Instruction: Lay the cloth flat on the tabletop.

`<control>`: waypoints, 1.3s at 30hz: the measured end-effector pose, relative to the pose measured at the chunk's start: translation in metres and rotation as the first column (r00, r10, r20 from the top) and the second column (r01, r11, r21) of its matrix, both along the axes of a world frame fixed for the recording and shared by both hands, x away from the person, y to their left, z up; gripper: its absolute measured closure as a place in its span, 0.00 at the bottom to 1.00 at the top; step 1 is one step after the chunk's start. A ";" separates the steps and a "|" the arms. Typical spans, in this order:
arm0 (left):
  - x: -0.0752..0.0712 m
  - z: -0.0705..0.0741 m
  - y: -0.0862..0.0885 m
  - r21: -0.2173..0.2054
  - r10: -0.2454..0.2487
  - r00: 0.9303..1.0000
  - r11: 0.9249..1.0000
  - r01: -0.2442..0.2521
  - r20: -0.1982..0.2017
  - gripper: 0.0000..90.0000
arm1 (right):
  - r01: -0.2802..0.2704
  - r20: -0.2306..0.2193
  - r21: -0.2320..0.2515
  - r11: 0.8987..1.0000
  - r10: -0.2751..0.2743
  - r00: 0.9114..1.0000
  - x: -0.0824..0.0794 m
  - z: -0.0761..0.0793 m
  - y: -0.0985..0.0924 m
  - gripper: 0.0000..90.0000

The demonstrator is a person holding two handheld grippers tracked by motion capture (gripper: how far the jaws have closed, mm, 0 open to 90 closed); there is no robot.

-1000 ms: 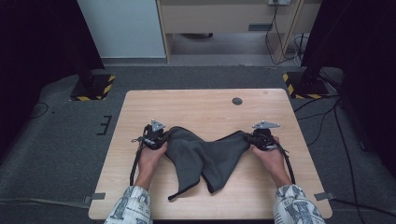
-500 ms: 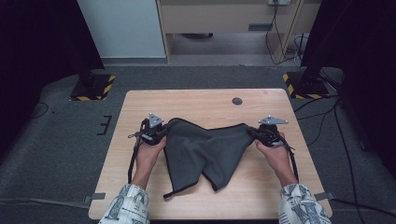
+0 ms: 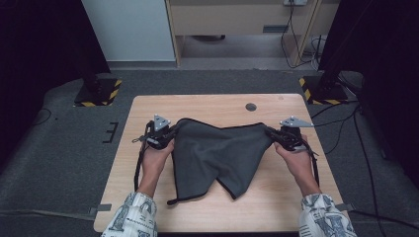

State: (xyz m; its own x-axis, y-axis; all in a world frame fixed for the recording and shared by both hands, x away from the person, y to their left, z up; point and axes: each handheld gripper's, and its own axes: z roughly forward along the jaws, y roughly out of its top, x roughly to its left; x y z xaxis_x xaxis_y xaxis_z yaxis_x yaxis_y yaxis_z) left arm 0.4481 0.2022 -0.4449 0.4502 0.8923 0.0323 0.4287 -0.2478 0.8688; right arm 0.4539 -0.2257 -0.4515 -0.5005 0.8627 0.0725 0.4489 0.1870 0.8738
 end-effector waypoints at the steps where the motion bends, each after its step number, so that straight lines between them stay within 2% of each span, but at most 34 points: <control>1: 0.000 0.000 0.000 0.002 0.001 1.000 1.000 -0.001 0.002 0.95 | 0.001 0.003 0.005 1.000 -0.001 1.000 0.000 0.002 0.001 0.94; 10: -0.002 0.004 0.007 -0.007 0.011 1.000 1.000 -0.011 0.009 0.95 | 0.002 0.025 0.012 1.000 -0.002 1.000 0.000 0.013 0.004 0.94; 13: -0.003 0.006 0.007 -0.004 -0.001 1.000 1.000 0.001 0.004 0.96 | -0.002 0.032 0.018 1.000 0.001 0.999 -0.001 0.018 0.005 0.94; 21: -0.009 0.020 0.003 -0.015 -0.015 0.999 1.000 0.015 0.044 0.96 | -0.003 0.056 0.038 0.999 0.001 0.998 -0.004 0.032 0.000 0.94; 31: -0.012 0.033 0.006 -0.030 -0.008 0.997 1.000 0.010 0.071 0.96 | -0.007 0.087 0.033 0.999 0.004 0.996 -0.012 0.047 -0.003 0.94; 39: -0.018 0.046 0.007 -0.035 -0.011 0.995 0.999 0.015 0.100 0.96 | -0.007 0.116 0.031 1.000 0.003 0.993 -0.020 0.066 -0.006 0.94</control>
State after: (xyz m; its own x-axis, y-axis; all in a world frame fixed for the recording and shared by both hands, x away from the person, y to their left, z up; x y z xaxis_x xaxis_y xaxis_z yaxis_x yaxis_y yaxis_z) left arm 0.4306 0.2088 -0.3984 0.4577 0.8879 0.0461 0.3365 -0.2210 0.9154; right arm 0.4340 -0.2312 -0.3858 -0.5114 0.8584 0.0405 0.3437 0.1611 0.9251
